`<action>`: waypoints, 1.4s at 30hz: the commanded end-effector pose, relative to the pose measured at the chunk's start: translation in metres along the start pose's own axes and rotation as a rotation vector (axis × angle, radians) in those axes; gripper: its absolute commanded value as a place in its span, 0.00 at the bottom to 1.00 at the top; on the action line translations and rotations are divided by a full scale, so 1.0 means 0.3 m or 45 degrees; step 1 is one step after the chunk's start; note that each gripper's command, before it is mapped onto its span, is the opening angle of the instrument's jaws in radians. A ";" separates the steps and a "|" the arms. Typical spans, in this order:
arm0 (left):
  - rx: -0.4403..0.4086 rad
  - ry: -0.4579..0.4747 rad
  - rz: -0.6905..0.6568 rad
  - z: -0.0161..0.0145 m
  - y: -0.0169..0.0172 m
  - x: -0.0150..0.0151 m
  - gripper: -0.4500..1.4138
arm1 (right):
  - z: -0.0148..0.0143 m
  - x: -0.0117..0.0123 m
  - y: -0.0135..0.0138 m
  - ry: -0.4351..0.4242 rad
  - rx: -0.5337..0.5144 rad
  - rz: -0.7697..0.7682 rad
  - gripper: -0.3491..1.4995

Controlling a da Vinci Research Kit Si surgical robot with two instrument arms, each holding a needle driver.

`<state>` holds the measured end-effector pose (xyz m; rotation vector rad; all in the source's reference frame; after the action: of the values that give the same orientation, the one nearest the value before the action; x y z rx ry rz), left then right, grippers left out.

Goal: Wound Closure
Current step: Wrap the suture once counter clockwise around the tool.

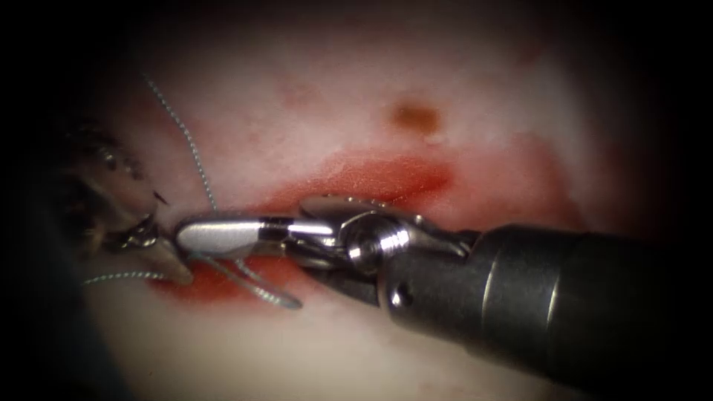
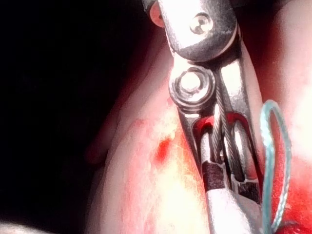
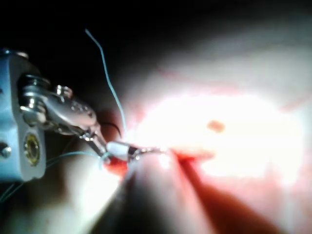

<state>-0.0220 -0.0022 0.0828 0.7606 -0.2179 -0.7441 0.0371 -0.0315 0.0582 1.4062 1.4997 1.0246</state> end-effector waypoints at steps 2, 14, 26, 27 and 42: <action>0.010 -0.003 0.008 -0.006 0.001 -0.003 0.00 | 0.0038 0.0058 -0.0031 -0.035 -0.044 -0.054 0.00; 0.009 -0.059 0.019 -0.015 0.000 -0.003 0.00 | 0.0027 0.0077 -0.0061 -0.135 -0.137 -0.123 0.00; -0.177 -0.070 0.105 -0.007 0.000 -0.005 0.00 | 0.0057 0.0060 -0.0110 -0.081 0.127 0.037 0.00; -0.165 -0.068 0.102 -0.007 0.000 -0.004 0.00 | 0.0056 0.0063 -0.0109 -0.053 0.130 0.037 0.00; -0.087 -0.038 0.033 -0.003 -0.007 -0.003 0.00 | 0.0062 0.0059 -0.0093 0.203 -0.023 -0.132 0.00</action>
<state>-0.0230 -0.0032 0.0810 0.6888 -0.2249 -0.7375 0.0365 -0.0304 0.0555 1.2436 1.6506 1.1071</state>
